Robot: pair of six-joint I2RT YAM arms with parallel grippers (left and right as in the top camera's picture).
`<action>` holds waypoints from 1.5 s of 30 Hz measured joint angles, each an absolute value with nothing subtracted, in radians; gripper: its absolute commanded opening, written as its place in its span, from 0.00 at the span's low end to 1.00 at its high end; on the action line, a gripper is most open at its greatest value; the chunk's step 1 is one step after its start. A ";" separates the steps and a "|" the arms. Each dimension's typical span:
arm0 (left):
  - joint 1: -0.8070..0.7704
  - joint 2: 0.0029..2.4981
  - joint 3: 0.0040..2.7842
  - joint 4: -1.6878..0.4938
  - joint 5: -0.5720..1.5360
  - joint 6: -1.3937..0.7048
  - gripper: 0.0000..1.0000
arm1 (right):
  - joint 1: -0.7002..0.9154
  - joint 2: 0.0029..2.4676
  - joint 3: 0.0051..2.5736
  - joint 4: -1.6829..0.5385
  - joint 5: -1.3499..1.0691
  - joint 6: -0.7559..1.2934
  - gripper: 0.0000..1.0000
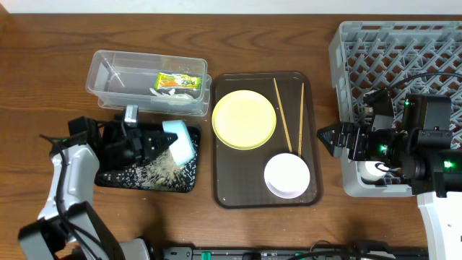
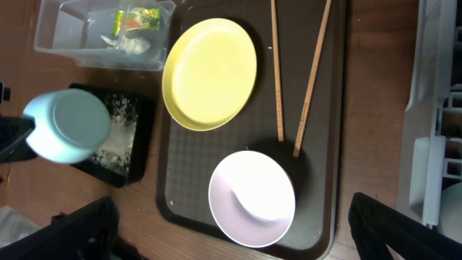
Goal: Sort waste into correct bins and load items into the dishwasher rack
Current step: 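Tip the blue bowl over the black tray to pour out rice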
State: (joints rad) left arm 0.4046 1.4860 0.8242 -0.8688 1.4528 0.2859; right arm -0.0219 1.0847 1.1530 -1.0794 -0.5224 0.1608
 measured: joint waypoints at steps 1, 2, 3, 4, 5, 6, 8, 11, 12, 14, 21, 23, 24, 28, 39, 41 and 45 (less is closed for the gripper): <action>0.406 1.495 0.824 -0.853 1.449 0.280 0.06 | -0.022 1.085 1.153 -1.079 -0.522 0.161 0.99; 0.408 1.505 0.824 -0.854 1.450 0.271 0.07 | -0.022 1.085 1.153 -1.080 -0.522 0.161 0.99; 0.410 1.518 0.824 -0.863 1.459 0.266 0.06 | -0.022 1.085 1.153 -1.081 -0.522 0.161 0.99; 0.410 1.527 0.824 -0.874 1.470 0.263 0.06 | -0.022 1.085 1.153 -1.081 -0.522 0.161 0.99; 0.410 1.536 0.824 -0.880 1.484 0.264 0.06 | -0.022 1.085 1.153 -1.081 -0.522 0.161 0.99; 0.411 1.542 0.823 -0.875 1.491 0.264 0.06 | -0.022 1.085 1.153 -1.082 -0.522 0.161 0.99; 0.413 1.543 0.823 -0.862 1.491 0.257 0.06 | -0.022 1.085 1.153 -1.082 -0.522 0.161 0.99; 0.418 1.541 0.823 -0.941 1.513 0.250 0.06 | -0.022 1.085 1.153 -1.085 -0.522 0.161 0.99; 0.418 1.538 0.823 -0.941 1.508 0.263 0.06 | -0.022 1.085 1.153 -1.086 -0.522 0.161 0.99; 0.421 1.528 0.823 -0.915 1.451 0.262 0.06 | -0.022 1.085 1.153 -1.086 -0.522 0.161 0.99; 0.456 1.517 0.823 -0.957 1.446 0.316 0.06 | -0.022 1.085 1.153 -1.091 -0.522 0.161 0.99; 0.466 1.515 0.823 -0.929 1.407 0.288 0.06 | -0.022 1.085 1.153 -1.090 -0.522 0.161 0.99; 0.471 1.515 0.823 -0.950 1.403 0.286 0.06 | -0.022 1.085 1.153 -1.091 -0.522 0.161 0.99; 0.475 1.512 0.823 -0.994 1.428 0.310 0.06 | -0.022 1.085 1.153 -1.093 -0.522 0.161 0.99; 0.459 1.477 0.824 -1.044 1.430 0.279 0.06 | -0.022 1.085 1.153 -1.096 -0.522 0.161 0.99; 0.437 1.445 0.824 -1.048 1.436 0.271 0.06 | -0.022 1.085 1.153 -1.095 -0.522 0.161 0.99; 0.349 1.341 0.839 -1.047 1.392 0.207 0.06 | -0.022 1.085 1.153 -1.091 -0.522 0.161 0.99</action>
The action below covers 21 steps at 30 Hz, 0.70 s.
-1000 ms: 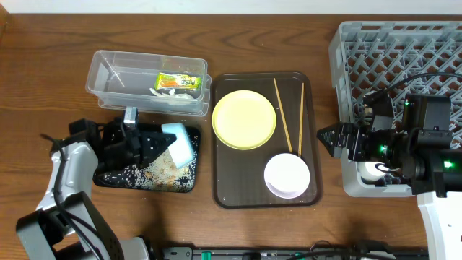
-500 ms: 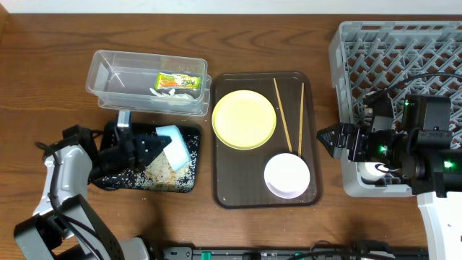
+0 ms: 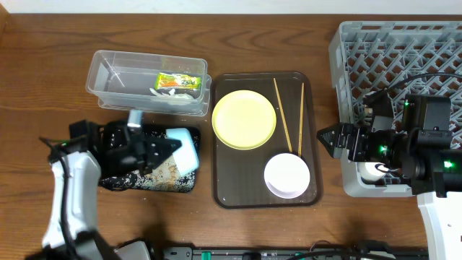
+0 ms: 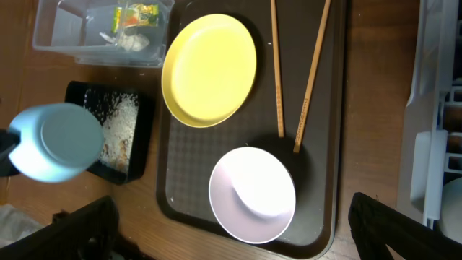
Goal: Sort waste into correct bins and load items into the dishwasher rack
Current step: 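Tip the blue bowl over the black tray to pour out rice, then return the empty blue bowl to the brown tray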
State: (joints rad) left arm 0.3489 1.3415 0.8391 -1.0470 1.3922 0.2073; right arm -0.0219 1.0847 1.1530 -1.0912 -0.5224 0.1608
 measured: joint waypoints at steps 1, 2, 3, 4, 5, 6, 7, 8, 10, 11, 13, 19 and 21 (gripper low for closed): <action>0.315 1.311 0.848 -1.038 1.357 0.175 0.06 | -0.022 1.085 1.153 -1.091 -0.522 0.161 0.99; 0.280 1.281 0.855 -1.020 1.320 0.139 0.06 | -0.022 1.085 1.153 -1.091 -0.522 0.161 0.99; 0.235 1.245 0.862 -0.993 1.271 0.089 0.06 | -0.022 1.085 1.153 -1.091 -0.522 0.161 0.99; 0.196 1.216 0.866 -0.966 1.229 0.045 0.06 | -0.022 1.085 1.153 -1.091 -0.522 0.161 0.99; 0.153 1.187 0.868 -0.937 1.179 0.000 0.06 | -0.022 1.085 1.153 -1.091 -0.522 0.161 0.99; 0.088 1.155 0.868 -0.900 1.112 -0.062 0.06 | -0.022 1.085 1.153 -1.091 -0.522 0.161 0.99; 0.031 1.131 0.870 -0.867 1.059 -0.115 0.06 | -0.022 1.085 1.153 -1.091 -0.522 0.161 0.99; -0.039 1.111 0.870 -0.831 0.986 -0.170 0.06 | -0.022 1.085 1.153 -1.091 -0.522 0.161 0.99; -0.169 1.090 0.872 -0.779 0.859 -0.256 0.06 | -0.022 1.085 1.153 -1.092 -0.522 0.161 0.99; -0.249 1.088 0.873 -0.753 0.775 -0.300 0.06 | -0.022 1.085 1.153 -1.092 -0.522 0.161 0.99; -0.393 1.099 0.874 -0.720 0.631 -0.378 0.06 | -0.022 1.085 1.153 -1.092 -0.522 0.161 0.99; -0.754 1.247 0.877 -0.564 0.282 -0.547 0.06 | -0.022 1.085 1.153 -1.091 -0.521 0.161 0.99; -0.828 1.319 0.878 -0.513 0.229 -0.575 0.06 | -0.022 1.085 1.153 -1.092 -0.520 0.161 0.99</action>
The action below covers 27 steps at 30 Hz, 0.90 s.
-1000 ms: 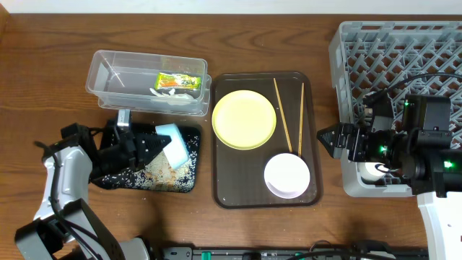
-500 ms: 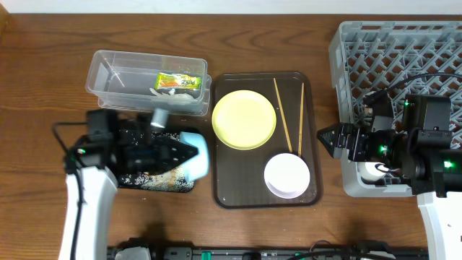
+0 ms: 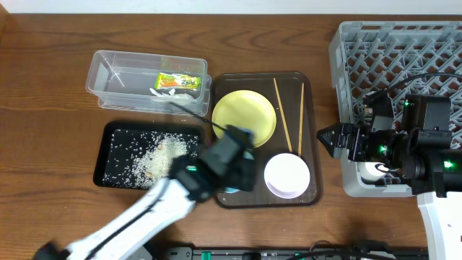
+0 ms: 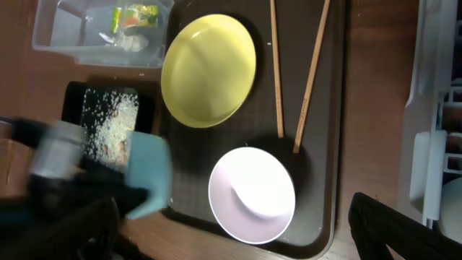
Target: Sort waste into correct bins and load items into the dishwasher rack
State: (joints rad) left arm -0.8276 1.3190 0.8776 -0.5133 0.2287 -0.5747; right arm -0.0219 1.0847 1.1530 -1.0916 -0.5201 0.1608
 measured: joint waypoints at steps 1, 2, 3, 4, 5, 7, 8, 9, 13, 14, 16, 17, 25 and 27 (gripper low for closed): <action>-0.850 1.349 0.878 -0.500 0.211 -0.582 0.06 | -0.022 1.085 1.153 -1.092 -0.520 0.161 0.99; -0.868 1.384 0.878 -0.490 0.194 -0.591 0.07 | -0.022 1.085 1.153 -1.092 -0.519 0.161 0.99; -0.881 1.419 0.878 -0.487 0.180 -0.601 0.10 | -0.022 1.085 1.153 -1.092 -0.519 0.161 0.99; -0.886 1.441 0.878 -0.487 0.171 -0.606 0.17 | -0.022 1.085 1.153 -1.092 -0.519 0.161 0.99; -0.888 1.463 0.878 -0.486 0.162 -0.609 0.32 | -0.022 1.085 1.153 -1.092 -0.519 0.161 0.99; -0.887 1.483 0.878 -0.485 0.145 -0.621 0.42 | -0.022 1.085 1.153 -1.092 -0.519 0.161 0.99; -0.886 1.483 0.878 -0.485 0.139 -0.625 0.44 | -0.022 1.085 1.153 -1.092 -0.519 0.161 0.99; -0.886 1.482 0.879 -0.486 0.134 -0.628 0.48 | -0.022 1.085 1.153 -1.092 -0.519 0.161 0.99; -0.886 1.473 0.910 -0.526 0.123 -0.629 0.58 | -0.022 1.085 1.153 -1.092 -0.519 0.161 0.99; -0.886 1.468 0.928 -0.547 0.121 -0.630 0.58 | -0.022 1.085 1.153 -1.092 -0.519 0.161 0.99; -0.883 1.453 0.968 -0.604 0.113 -0.628 0.59 | -0.022 1.085 1.153 -1.092 -0.519 0.161 0.99; -0.878 1.442 0.997 -0.644 0.106 -0.624 0.59 | -0.022 1.085 1.153 -1.092 -0.519 0.161 0.99; -0.692 1.298 1.205 -0.898 0.039 -0.512 0.63 | -0.022 1.085 1.153 -1.092 -0.517 0.161 0.99; -0.622 1.239 1.234 -0.915 0.030 -0.465 0.72 | -0.022 1.085 1.153 -1.092 -0.512 0.161 0.99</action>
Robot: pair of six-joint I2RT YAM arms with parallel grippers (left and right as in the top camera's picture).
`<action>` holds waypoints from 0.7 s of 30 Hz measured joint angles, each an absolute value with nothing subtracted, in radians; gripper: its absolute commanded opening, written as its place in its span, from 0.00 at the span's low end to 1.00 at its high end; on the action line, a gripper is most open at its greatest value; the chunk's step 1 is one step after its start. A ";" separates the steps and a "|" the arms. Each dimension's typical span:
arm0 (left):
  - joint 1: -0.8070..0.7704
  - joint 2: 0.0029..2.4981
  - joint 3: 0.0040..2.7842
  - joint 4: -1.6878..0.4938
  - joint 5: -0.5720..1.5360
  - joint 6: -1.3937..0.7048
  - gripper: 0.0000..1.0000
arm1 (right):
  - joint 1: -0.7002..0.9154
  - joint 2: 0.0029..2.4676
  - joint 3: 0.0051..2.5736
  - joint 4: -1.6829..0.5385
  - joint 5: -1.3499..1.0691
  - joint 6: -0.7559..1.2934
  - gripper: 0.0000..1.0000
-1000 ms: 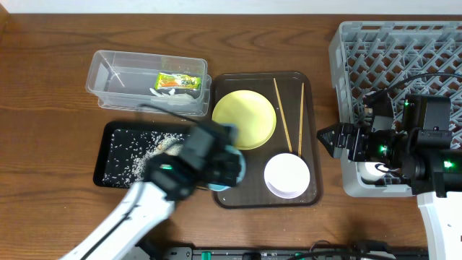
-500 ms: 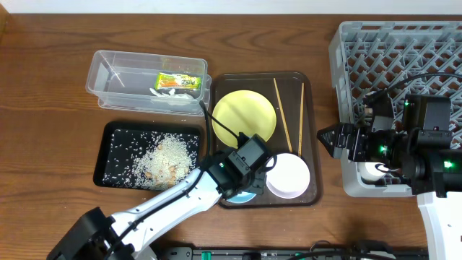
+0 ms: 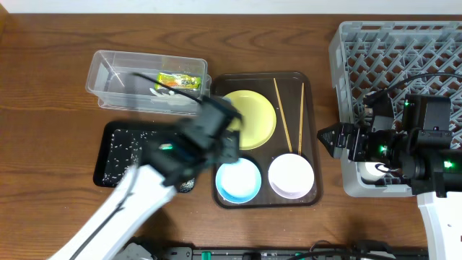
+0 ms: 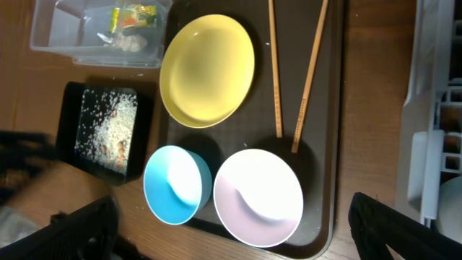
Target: Sort waste into correct bins and load items into the dishwasher rack
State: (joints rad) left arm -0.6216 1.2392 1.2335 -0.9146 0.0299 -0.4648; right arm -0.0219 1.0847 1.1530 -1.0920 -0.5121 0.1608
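A blue bowl (image 3: 238, 180) (image 4: 173, 185) sits upright and empty on the brown tray (image 3: 224, 198), touching a white bowl (image 3: 291, 175) (image 4: 258, 196). Behind them lie a yellow plate (image 3: 249, 119) (image 4: 208, 71) and two chopsticks (image 3: 283, 115) (image 4: 277, 68). My left gripper (image 3: 213, 126) is a blur over the tray's left edge, clear of the blue bowl; how its jaws stand is lost in the blur. My right gripper (image 3: 323, 137) (image 4: 234, 231) hovers open right of the tray, holding nothing. The grey dishwasher rack (image 3: 397, 50) stands at the right.
A black tray (image 3: 115, 155) (image 4: 105, 133) with scattered rice lies left of the brown tray. A clear bin (image 3: 144, 83) (image 4: 94, 29) at the back left holds a green wrapper (image 3: 177, 80). A white item (image 3: 374, 170) lies in the rack's near corner.
The blue bowl, held by my left gripper over the brown tray's front left, now rests on the tray, let go. The left gripper has moved back and left. The white bowl sits slightly further right.
My left gripper held the blue bowl tipped over the black tray, rice spilling out. It then held the bowl still over that tray. After that the bowl was over the brown tray, and now it stands there beside the white bowl. My right arm stayed put.
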 measured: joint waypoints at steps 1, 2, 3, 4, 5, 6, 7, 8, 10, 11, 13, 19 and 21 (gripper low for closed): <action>-0.588 1.206 1.241 -0.916 0.023 -0.447 0.77 | -0.022 1.085 1.153 -1.092 -0.508 0.161 0.99; -0.561 1.177 1.245 -0.918 0.020 -0.432 0.79 | -0.022 1.085 1.153 -1.092 -0.506 0.161 0.99; -0.527 1.130 1.246 -0.917 0.016 -0.418 0.82 | -0.022 1.085 1.153 -1.090 -0.503 0.161 0.99; -0.505 1.106 1.246 -0.918 0.015 -0.411 0.82 | -0.022 1.085 1.153 -1.090 -0.502 0.161 0.99; -0.484 1.078 1.246 -0.917 0.012 -0.404 0.83 | -0.022 1.085 1.153 -1.090 -0.500 0.161 0.99; -0.466 1.050 1.246 -0.915 0.012 -0.398 0.83 | -0.022 1.085 1.153 -1.091 -0.500 0.161 0.99; -0.451 1.021 1.246 -0.915 0.010 -0.392 0.84 | -0.022 1.085 1.153 -1.092 -0.498 0.161 0.99; -0.443 0.999 1.246 -0.915 0.010 -0.388 0.84 | -0.022 1.085 1.153 -1.092 -0.498 0.161 0.99; -0.438 0.959 1.246 -0.915 0.008 -0.384 0.85 | -0.022 1.085 1.153 -1.092 -0.497 0.161 0.99; -0.438 0.944 1.246 -0.915 0.008 -0.384 0.85 | -0.022 1.085 1.153 -1.092 -0.496 0.161 0.99; -0.438 0.923 1.246 -0.916 0.008 -0.383 0.86 | -0.022 1.085 1.153 -1.092 -0.496 0.161 0.99; -0.438 0.915 1.246 -0.917 0.008 -0.379 0.89 | -0.022 1.085 1.153 -1.092 -0.496 0.161 0.99; -0.439 0.916 1.246 -0.929 0.008 -0.376 0.90 | -0.022 1.085 1.153 -1.092 -0.497 0.161 0.99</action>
State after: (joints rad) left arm -0.4389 0.9165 1.2461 -0.9291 0.0078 -0.3756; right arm -0.0219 1.0847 1.1530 -1.0920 -0.4969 0.1608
